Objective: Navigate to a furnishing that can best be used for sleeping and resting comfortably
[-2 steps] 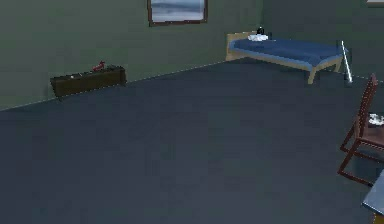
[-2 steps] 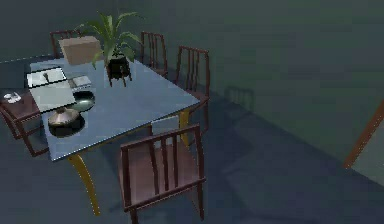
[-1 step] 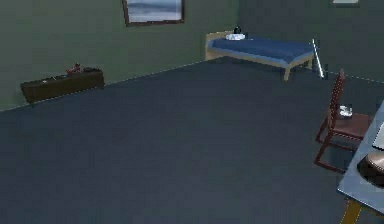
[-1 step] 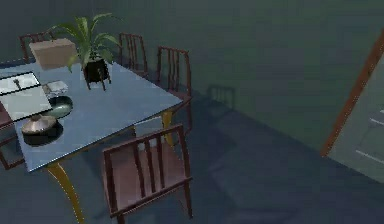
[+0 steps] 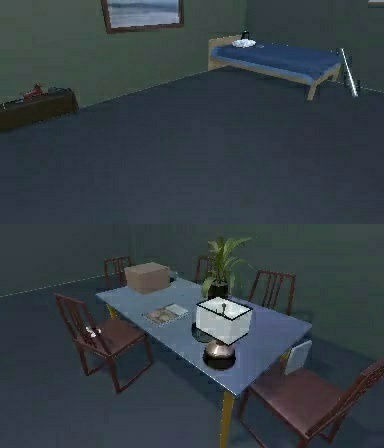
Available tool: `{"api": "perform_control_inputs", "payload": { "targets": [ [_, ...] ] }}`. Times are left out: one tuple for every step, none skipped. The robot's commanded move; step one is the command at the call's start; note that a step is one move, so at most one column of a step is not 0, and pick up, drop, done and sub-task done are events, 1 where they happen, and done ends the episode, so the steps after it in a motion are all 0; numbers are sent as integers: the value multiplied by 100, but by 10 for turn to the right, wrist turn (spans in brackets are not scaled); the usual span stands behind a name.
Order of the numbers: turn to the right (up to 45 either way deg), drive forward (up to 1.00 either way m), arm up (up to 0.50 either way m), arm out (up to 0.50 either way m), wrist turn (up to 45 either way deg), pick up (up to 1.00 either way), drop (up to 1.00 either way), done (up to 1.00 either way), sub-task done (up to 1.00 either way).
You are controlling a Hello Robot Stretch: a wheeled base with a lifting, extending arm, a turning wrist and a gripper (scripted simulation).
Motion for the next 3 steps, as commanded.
{"api": "perform_control_inputs", "payload": {
  "targets": [
    [300,0,0,0,0,0,0,0,0],
    [0,100,0,0,0,0,0,0,0],
    [150,0,0,0,0,0,0,0,0]
  ]
}}
